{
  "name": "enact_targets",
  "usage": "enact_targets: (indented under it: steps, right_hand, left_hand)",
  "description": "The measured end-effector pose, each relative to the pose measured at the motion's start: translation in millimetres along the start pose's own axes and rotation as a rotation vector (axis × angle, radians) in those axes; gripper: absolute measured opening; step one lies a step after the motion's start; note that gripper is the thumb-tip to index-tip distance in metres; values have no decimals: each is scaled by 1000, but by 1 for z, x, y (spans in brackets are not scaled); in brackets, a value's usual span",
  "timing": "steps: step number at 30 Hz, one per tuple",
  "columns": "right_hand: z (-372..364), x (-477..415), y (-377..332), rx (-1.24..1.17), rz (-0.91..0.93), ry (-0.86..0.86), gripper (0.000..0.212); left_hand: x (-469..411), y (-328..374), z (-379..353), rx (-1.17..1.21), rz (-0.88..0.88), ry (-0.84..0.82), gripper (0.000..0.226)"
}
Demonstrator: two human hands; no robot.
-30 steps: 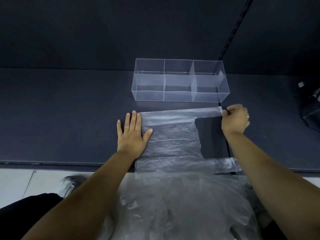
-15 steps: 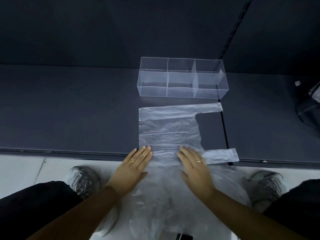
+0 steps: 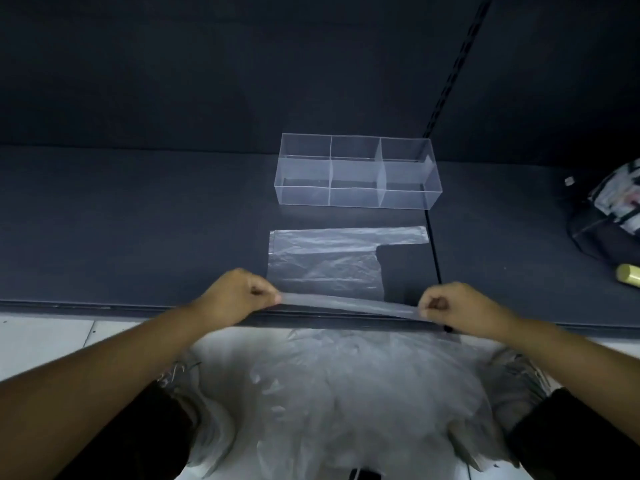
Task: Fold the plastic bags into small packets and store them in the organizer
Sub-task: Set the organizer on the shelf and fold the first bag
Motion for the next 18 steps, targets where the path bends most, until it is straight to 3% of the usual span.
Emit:
enact_targets:
  steps: [3, 8, 12, 18]
  right_hand:
    - [35, -8, 3, -275, -96, 27, 4]
    - [71, -46, 6, -520, -119, 321, 16]
    - [71, -79, 19, -488, -147, 487, 15]
    - [68, -104, 35, -304, -236, 608, 22]
  left_hand:
    - [-10, -16, 16, 229, 169, -16, 2]
    - [-42, -34, 22, 388, 304, 89, 8]
    - [-68, -47, 18, 411, 401, 243, 10]
    - [-82, -57, 11, 176, 475, 355, 21]
Point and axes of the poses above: each hand's wrist, its own x-axis away from the middle knuckle, its own z-axis out of the back of the hand, y = z × x, the point moved 8 cm from there along -x, towards the middle knuckle, and after that the axes turned 13 degrees about -x, right-handed, at the moved point
